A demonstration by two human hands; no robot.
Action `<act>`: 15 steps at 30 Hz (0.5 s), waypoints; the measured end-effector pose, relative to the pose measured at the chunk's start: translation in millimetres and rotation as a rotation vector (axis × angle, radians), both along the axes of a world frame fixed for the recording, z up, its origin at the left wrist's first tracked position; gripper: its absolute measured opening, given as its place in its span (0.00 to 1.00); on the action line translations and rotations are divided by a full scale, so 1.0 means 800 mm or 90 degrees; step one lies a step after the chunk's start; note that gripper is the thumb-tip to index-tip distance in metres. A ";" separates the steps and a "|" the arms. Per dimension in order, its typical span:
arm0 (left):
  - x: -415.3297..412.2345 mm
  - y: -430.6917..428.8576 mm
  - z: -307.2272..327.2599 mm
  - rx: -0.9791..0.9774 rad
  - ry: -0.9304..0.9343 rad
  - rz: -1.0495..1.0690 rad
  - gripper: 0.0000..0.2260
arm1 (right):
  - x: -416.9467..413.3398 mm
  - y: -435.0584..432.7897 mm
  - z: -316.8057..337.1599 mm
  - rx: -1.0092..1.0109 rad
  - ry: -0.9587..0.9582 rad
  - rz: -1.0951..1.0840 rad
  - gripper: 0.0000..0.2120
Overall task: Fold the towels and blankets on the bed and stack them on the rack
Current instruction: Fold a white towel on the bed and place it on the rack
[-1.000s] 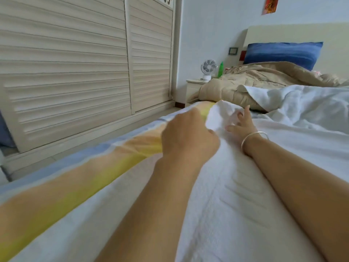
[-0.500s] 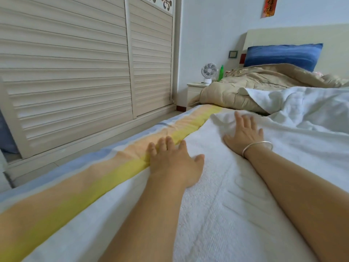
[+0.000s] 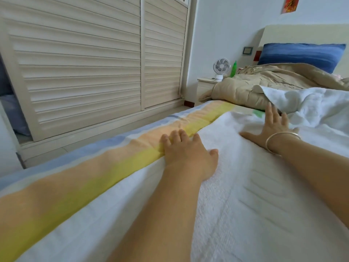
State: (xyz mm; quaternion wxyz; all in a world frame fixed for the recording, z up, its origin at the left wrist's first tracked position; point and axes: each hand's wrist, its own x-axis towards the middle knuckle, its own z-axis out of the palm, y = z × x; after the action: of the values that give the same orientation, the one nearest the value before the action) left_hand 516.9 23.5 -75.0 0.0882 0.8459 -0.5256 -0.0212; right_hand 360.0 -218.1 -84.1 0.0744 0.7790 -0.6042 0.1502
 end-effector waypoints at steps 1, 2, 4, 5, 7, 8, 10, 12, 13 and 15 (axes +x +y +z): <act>0.000 -0.002 -0.002 -0.007 0.002 0.003 0.32 | -0.004 0.000 -0.005 -0.029 -0.027 0.016 0.52; 0.000 -0.003 -0.005 -0.010 -0.002 0.005 0.32 | -0.006 0.000 -0.010 -0.039 -0.048 0.043 0.45; 0.000 -0.005 -0.008 -0.017 0.000 0.008 0.31 | -0.004 0.002 -0.011 0.041 -0.036 0.078 0.32; 0.000 -0.005 -0.012 -0.020 0.000 0.006 0.31 | 0.001 0.009 -0.009 0.090 -0.014 0.094 0.30; 0.002 -0.008 -0.019 -0.028 -0.003 0.006 0.30 | 0.003 0.037 -0.009 0.155 0.027 0.119 0.30; 0.005 -0.010 -0.019 -0.049 -0.002 0.004 0.29 | 0.004 0.060 -0.011 0.181 0.047 0.132 0.29; 0.009 -0.006 -0.020 -0.149 0.017 -0.009 0.25 | 0.002 0.132 -0.008 0.218 0.058 0.182 0.28; 0.005 0.010 -0.019 -0.342 0.062 -0.037 0.19 | -0.015 0.212 -0.002 0.238 0.056 0.242 0.28; 0.007 0.020 -0.016 -0.422 0.080 -0.034 0.16 | -0.023 0.249 0.001 0.243 0.046 0.267 0.28; -0.002 0.060 -0.019 -0.434 0.114 -0.015 0.14 | -0.051 0.337 0.004 0.249 0.056 0.298 0.32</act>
State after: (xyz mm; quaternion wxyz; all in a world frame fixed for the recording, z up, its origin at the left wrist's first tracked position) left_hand 515.1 71.9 -90.4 0.4109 0.7568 -0.5021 0.0800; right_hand 319.4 51.9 -80.7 -0.0873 0.9025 -0.4216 0.0100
